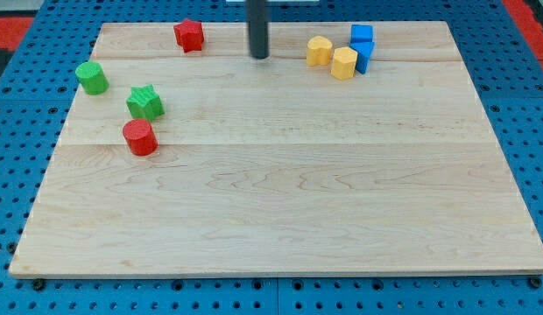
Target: Move the red star into the green star
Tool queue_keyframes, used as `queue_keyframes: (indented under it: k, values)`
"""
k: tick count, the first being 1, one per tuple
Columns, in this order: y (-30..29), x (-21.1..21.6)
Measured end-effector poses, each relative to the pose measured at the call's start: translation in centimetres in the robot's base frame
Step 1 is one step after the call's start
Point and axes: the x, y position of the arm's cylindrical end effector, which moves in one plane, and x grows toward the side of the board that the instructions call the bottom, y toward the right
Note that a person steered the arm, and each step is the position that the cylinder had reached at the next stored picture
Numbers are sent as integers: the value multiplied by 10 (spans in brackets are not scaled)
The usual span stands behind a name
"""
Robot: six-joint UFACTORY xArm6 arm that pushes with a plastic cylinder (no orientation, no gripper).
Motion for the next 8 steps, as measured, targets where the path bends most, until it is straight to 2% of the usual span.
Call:
queue_keyframes:
  k: [1, 8]
  values:
    - [11, -42]
    - [-34, -44]
